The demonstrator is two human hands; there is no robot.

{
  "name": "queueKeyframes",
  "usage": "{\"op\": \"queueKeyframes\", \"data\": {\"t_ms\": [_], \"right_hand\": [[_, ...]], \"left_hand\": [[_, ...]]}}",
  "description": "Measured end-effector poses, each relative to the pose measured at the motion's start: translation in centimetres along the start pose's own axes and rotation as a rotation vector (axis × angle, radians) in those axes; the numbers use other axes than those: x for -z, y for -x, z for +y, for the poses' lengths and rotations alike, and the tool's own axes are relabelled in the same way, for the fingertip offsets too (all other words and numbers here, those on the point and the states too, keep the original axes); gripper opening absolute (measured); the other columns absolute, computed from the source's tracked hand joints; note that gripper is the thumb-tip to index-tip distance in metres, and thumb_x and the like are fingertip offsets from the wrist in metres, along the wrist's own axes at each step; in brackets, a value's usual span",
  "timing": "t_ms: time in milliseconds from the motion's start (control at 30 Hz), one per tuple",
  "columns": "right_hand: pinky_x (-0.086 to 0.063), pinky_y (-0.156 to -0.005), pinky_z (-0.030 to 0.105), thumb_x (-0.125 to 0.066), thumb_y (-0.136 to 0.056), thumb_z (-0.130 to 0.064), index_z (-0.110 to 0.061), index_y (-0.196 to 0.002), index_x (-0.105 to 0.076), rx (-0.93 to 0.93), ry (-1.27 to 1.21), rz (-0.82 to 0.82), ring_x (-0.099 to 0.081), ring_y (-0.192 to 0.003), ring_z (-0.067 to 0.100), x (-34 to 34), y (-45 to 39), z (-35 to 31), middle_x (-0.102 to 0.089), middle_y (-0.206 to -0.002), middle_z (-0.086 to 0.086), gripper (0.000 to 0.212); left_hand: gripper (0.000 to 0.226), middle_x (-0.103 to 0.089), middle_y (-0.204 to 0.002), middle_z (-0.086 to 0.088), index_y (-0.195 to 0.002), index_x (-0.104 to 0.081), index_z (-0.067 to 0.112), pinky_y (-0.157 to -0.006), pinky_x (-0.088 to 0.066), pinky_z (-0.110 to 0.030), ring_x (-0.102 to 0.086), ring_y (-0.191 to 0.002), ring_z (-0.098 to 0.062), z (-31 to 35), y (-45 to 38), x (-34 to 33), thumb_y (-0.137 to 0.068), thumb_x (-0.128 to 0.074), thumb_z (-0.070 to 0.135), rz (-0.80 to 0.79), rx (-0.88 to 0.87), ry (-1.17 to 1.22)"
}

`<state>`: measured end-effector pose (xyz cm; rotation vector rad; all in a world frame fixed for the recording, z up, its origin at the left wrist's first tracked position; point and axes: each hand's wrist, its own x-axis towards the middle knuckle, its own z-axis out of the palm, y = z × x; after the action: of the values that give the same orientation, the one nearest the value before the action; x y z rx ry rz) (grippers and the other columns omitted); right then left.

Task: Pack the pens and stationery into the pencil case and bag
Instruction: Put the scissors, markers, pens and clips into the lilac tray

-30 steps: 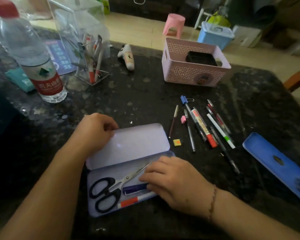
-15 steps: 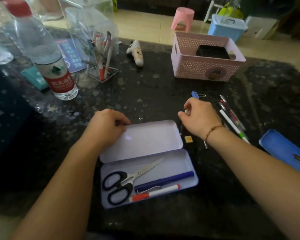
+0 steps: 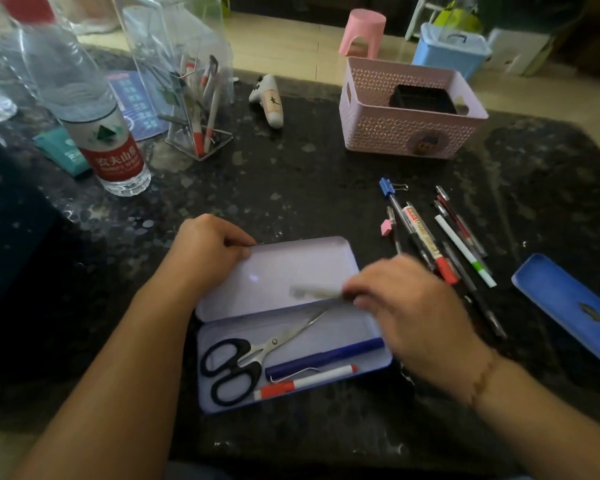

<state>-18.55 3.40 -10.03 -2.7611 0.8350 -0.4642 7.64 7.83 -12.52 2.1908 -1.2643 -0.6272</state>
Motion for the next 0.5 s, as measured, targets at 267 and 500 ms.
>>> {"op": "queueKeyframes", "data": {"t_ms": [267, 500], "right_hand": [[-0.047, -0.063, 0.035, -0.066, -0.081, -0.022, -0.026, -0.094, -0.065, 0.134, 0.160, -0.205, -0.055, -0.081, 0.018, -3.1, 1.7, -1.0, -0.063, -0.089, -0.004, 0.014], [-0.044, -0.066, 0.031, -0.058, -0.082, -0.024, -0.028, -0.097, -0.068, 0.196, 0.145, -0.312, -0.057, -0.082, 0.016, -3.4, 1.5, -1.2, -0.063, -0.090, -0.006, 0.019]], "left_hand": [[0.014, -0.070, -0.090, 0.004, -0.093, -0.078, 0.018, -0.082, -0.038, -0.016, -0.056, -0.081, -0.005, 0.2, 0.0, -0.1, -0.082, -0.072, 0.012, 0.014, -0.022, -0.034], [0.014, -0.067, -0.087, 0.006, -0.094, -0.078, 0.018, -0.084, -0.038, -0.017, -0.056, -0.085, -0.005, 0.2, 0.1, 0.0, -0.081, -0.073, 0.013, 0.033, -0.025, -0.028]]}}
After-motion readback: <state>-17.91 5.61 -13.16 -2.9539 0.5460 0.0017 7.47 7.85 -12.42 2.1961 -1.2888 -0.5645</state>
